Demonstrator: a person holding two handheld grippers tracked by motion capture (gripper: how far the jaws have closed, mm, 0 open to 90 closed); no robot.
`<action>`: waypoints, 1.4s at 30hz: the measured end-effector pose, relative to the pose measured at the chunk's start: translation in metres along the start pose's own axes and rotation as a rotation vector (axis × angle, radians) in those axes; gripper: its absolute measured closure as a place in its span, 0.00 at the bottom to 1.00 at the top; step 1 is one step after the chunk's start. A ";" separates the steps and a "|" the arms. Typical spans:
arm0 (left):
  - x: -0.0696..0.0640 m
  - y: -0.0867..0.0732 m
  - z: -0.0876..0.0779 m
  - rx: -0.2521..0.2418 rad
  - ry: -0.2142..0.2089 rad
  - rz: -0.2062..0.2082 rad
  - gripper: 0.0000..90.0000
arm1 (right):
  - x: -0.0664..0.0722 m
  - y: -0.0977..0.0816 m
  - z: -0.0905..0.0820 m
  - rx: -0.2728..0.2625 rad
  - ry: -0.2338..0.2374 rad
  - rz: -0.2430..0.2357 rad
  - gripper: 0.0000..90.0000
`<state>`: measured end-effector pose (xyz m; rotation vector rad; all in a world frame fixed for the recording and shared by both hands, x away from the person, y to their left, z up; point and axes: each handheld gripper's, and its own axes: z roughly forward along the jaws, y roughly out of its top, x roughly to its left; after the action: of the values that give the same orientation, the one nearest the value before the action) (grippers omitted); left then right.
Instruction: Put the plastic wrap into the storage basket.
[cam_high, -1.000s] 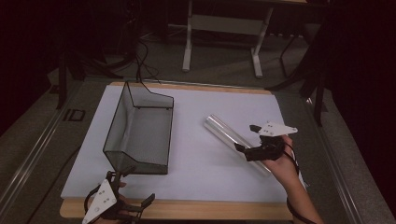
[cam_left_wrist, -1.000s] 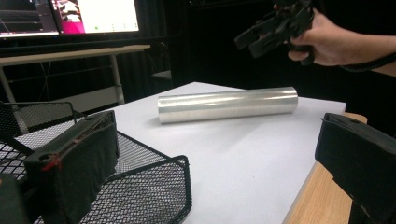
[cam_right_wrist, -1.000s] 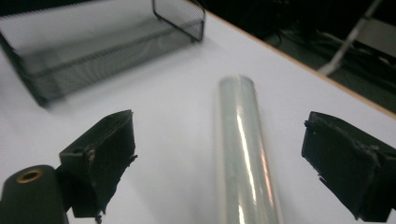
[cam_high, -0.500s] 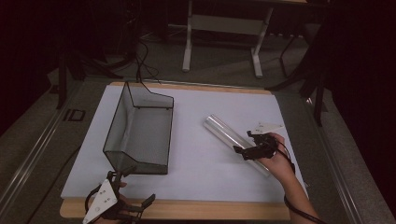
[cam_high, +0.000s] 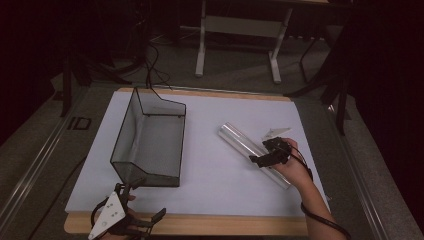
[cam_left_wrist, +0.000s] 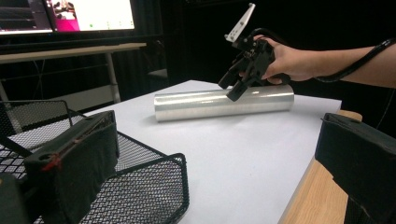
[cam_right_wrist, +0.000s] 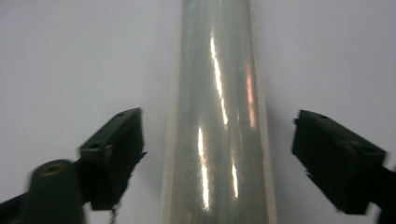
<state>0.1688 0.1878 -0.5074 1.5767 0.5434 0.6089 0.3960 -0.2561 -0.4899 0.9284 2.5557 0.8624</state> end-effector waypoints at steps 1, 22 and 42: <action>0.000 0.000 0.000 0.000 0.000 0.000 0.00 | 0.000 0.000 0.002 0.016 -0.006 -0.012 0.22; -0.001 0.000 0.001 0.005 -0.008 0.007 0.00 | -0.002 0.007 0.023 0.211 0.011 -0.012 0.34; -0.002 -0.001 0.001 0.010 -0.008 0.013 0.00 | 0.001 0.009 0.034 0.325 -0.004 0.008 0.35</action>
<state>0.1683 0.1858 -0.5083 1.5928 0.5311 0.6100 0.4144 -0.2349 -0.5106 1.0260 2.7393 0.4509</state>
